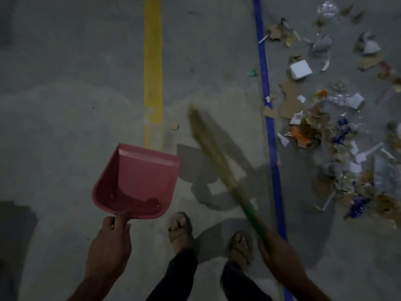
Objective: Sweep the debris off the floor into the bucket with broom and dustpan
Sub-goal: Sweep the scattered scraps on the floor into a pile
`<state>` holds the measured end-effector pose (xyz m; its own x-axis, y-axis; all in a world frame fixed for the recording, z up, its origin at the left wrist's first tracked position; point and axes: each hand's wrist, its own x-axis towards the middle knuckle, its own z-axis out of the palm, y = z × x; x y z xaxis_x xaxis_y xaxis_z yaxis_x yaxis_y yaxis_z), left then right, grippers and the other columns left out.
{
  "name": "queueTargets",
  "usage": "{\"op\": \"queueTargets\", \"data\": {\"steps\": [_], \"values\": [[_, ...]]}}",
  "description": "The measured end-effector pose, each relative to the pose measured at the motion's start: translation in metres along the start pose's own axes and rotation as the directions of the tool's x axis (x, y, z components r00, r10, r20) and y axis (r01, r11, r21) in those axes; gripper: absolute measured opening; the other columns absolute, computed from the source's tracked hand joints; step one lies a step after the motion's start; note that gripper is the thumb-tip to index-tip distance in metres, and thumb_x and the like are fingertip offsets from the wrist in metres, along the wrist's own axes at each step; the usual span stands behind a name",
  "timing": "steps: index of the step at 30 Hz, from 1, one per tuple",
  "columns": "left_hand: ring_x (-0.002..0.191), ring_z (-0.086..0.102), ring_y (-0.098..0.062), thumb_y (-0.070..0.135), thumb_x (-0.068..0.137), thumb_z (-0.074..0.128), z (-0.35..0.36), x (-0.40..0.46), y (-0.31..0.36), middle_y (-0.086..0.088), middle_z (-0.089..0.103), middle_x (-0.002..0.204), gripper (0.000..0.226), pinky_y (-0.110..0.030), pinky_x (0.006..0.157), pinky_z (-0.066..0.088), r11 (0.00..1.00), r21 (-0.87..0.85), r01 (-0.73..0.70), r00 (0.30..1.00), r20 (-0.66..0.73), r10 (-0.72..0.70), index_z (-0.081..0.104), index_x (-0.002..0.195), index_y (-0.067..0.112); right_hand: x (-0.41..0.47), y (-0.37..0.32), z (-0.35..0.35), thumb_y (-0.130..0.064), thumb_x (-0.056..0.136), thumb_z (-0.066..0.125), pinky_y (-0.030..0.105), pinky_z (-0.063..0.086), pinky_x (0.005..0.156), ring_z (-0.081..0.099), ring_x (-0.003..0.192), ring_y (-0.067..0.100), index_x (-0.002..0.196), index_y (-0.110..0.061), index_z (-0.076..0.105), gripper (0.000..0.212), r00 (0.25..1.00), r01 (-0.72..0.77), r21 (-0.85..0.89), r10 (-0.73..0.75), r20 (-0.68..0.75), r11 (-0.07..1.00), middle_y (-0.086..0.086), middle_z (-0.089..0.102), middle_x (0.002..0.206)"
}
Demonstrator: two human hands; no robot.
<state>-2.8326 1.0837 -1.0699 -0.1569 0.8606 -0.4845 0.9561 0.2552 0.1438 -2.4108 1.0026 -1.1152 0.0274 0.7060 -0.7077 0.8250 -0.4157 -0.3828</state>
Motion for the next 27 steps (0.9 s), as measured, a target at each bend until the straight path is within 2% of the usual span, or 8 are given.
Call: {"op": "queueTargets", "data": {"steps": [2, 6, 9, 11, 15, 19, 23, 27], "values": [[0.073, 0.063, -0.041, 0.019, 0.093, 0.061, -0.008, 0.01, -0.015, -0.007, 0.05, 0.099, 0.034, -0.04, 0.058, 0.047, 1.0, -0.005, 0.011, 1.0, -0.013, -0.011, 0.053, 0.124, 0.03, 0.034, -0.046, 0.002, -0.057, 0.099, 0.038, 0.027, 0.049, 0.074, 0.056, 0.087, 0.01, 0.136, -0.074, -0.009, 0.063, 0.988, 0.096, -0.066, -0.088, 0.123, 0.993, -0.004, 0.054, 0.116], [0.075, 0.064, -0.045, 0.016, 0.092, 0.063, -0.015, 0.04, -0.037, -0.012, 0.049, 0.101, 0.038, -0.044, 0.059, 0.048, 0.998, -0.024, 0.054, 0.998, -0.035, -0.055, 0.051, 0.126, 0.027, 0.125, -0.127, 0.033, -0.039, 0.1, 0.039, 0.047, 0.051, 0.089, 0.056, 0.117, 0.043, 0.153, -0.05, 0.015, 0.058, 0.978, 0.181, -0.163, -0.16, 0.134, 0.97, 0.018, 0.043, 0.144], [0.075, 0.065, -0.048, 0.013, 0.089, 0.066, -0.011, 0.066, -0.043, -0.016, 0.05, 0.103, 0.044, -0.048, 0.06, 0.05, 0.998, -0.03, 0.055, 0.998, -0.041, -0.056, 0.049, 0.126, 0.028, 0.182, -0.162, 0.045, -0.03, 0.101, 0.04, 0.048, 0.053, 0.085, 0.06, 0.104, 0.043, 0.158, -0.038, 0.011, 0.064, 0.967, 0.194, -0.154, -0.162, 0.196, 0.969, 0.021, 0.05, 0.136], [0.079, 0.065, -0.048, 0.012, 0.088, 0.067, -0.013, 0.078, -0.039, -0.017, 0.051, 0.104, 0.047, -0.051, 0.065, 0.052, 0.997, -0.032, 0.066, 0.997, -0.044, -0.068, 0.048, 0.127, 0.031, 0.207, -0.16, 0.042, -0.031, 0.103, 0.039, 0.044, 0.052, 0.079, 0.062, 0.095, 0.04, 0.158, -0.036, 0.009, 0.064, 0.98, 0.079, -0.015, -0.075, 0.185, 0.997, 0.021, 0.06, 0.123], [0.079, 0.064, -0.048, 0.011, 0.089, 0.065, -0.014, 0.119, -0.007, -0.016, 0.051, 0.102, 0.047, -0.048, 0.063, 0.05, 0.999, -0.042, 0.025, 0.999, -0.043, -0.027, 0.048, 0.13, 0.027, 0.23, -0.114, 0.008, -0.073, 0.091, 0.031, 0.028, 0.046, 0.071, 0.061, 0.083, 0.022, 0.158, -0.025, 0.017, 0.083, 0.984, -0.177, 0.238, 0.174, 0.031, 0.955, 0.022, 0.064, 0.119], [0.076, 0.063, -0.045, 0.013, 0.091, 0.063, -0.03, 0.15, 0.034, -0.011, 0.049, 0.101, 0.04, -0.044, 0.059, 0.049, 0.997, -0.014, -0.081, 0.996, -0.027, 0.081, 0.05, 0.126, 0.028, 0.211, -0.026, -0.038, -0.03, 0.104, 0.042, 0.039, 0.056, 0.067, 0.065, 0.076, 0.025, 0.158, -0.027, 0.015, 0.06, 0.886, -0.418, 0.393, 0.463, -0.021, 0.819, 0.015, 0.065, 0.1], [0.079, 0.061, -0.044, 0.016, 0.094, 0.059, -0.048, 0.197, 0.092, -0.01, 0.049, 0.103, 0.033, -0.047, 0.063, 0.051, 0.982, -0.003, -0.188, 0.981, -0.046, 0.188, 0.051, 0.125, 0.026, 0.194, 0.044, -0.1, -0.051, 0.099, 0.036, 0.052, 0.053, 0.091, 0.062, 0.109, 0.043, 0.157, -0.035, 0.006, 0.067, 0.753, -0.54, 0.437, 0.645, -0.131, 0.72, 0.025, 0.057, 0.132], [0.078, 0.06, -0.045, 0.02, 0.096, 0.056, -0.07, 0.241, 0.15, -0.011, 0.049, 0.104, 0.028, -0.047, 0.06, 0.05, 0.962, 0.032, -0.27, 0.962, -0.043, 0.271, 0.052, 0.124, 0.026, 0.15, 0.029, -0.125, -0.066, 0.094, 0.03, 0.054, 0.054, 0.091, 0.061, 0.113, 0.041, 0.152, -0.053, 0.006, 0.063, 0.719, -0.504, 0.45, 0.647, -0.254, 0.737, 0.017, 0.056, 0.139]]}}
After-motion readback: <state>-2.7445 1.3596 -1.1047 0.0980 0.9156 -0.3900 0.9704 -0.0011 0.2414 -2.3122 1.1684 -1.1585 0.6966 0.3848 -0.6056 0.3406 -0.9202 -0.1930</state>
